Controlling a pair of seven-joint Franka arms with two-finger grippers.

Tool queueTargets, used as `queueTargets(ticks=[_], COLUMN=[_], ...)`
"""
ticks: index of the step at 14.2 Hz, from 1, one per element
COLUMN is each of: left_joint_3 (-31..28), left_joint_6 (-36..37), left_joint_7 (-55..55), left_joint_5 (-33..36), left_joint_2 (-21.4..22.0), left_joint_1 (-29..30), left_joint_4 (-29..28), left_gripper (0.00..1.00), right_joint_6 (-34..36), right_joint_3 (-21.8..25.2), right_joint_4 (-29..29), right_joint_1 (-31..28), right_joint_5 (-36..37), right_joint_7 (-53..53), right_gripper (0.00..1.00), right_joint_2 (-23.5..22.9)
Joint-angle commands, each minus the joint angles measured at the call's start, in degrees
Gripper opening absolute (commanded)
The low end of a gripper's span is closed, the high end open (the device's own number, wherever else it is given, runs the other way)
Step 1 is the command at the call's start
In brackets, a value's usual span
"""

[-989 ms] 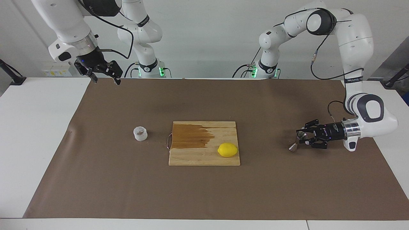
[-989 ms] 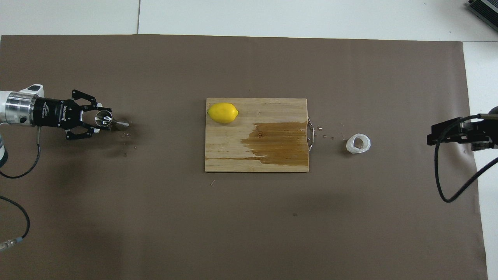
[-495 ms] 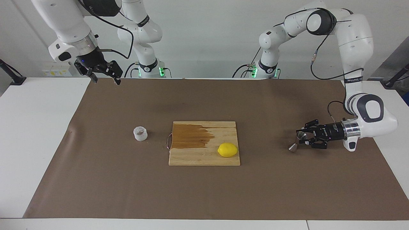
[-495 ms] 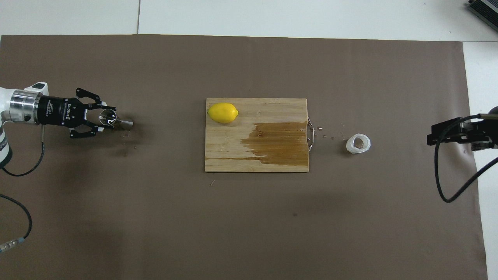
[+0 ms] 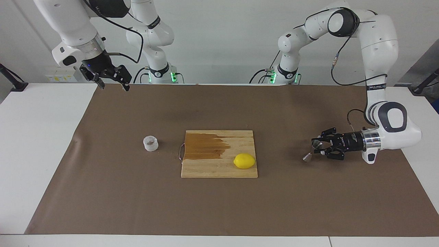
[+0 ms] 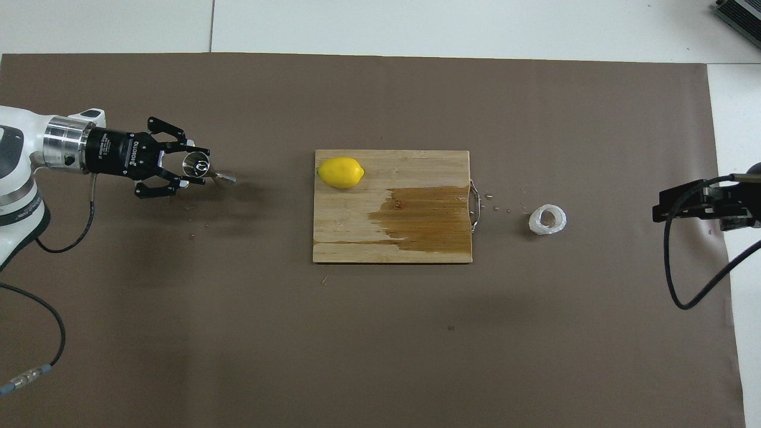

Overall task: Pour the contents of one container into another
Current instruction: 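Carry the metal cup with the left gripper over the wooden board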

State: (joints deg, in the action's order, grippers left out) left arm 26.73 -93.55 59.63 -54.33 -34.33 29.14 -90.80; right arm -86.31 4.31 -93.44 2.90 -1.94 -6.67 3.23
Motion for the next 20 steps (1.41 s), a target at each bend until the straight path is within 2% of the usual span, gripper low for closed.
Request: queueTargets(ticks=[1,6,10,13,15,20], left_joint_3=[-0.5,-0.5,-0.6,-0.6,-0.6,-0.9], left_joint_6=[-1.9,-6.5,-16.5,-29.5,-37.2,-52.2], left_joint_7=[4.3,6.2,6.8,7.2,7.2,6.4], left_joint_5=[-3.2,-8.0,-13.2,-21.8,-29.0,-46.7], left_joint_2=[2.8,5.8,12.3,19.2,22.0,22.9], left_joint_1=[-4.1,-11.7,-18.1,-23.8,-28.4,-39.2], left_joint_4=[-0.7,-1.9,-9.2,-17.6,-21.9,-25.0], left_gripper=[0.0,0.0,0.0,0.0,0.0,0.0], right_joint_6=[1.1,1.1,1.1,1.0,1.0,1.1], right_joint_3=[-0.4,-0.3,-0.3,-0.4,-0.4,-0.3], right_joint_4=[0.7,0.6,0.6,0.6,0.7,0.6], right_joint_1=[-0.8,-0.8,-0.8,-0.8,-0.8,-0.8], right_joint_5=[-1.2,-1.1,-1.2,-1.1,-1.1,-1.1], right_joint_7=[1.0,1.0,1.0,1.0,1.0,1.0], right_gripper=[1.0,1.0,1.0,1.0,1.0,1.0], right_joint_2=[0.0,-0.1,-0.1,-0.1,-0.1,-0.1])
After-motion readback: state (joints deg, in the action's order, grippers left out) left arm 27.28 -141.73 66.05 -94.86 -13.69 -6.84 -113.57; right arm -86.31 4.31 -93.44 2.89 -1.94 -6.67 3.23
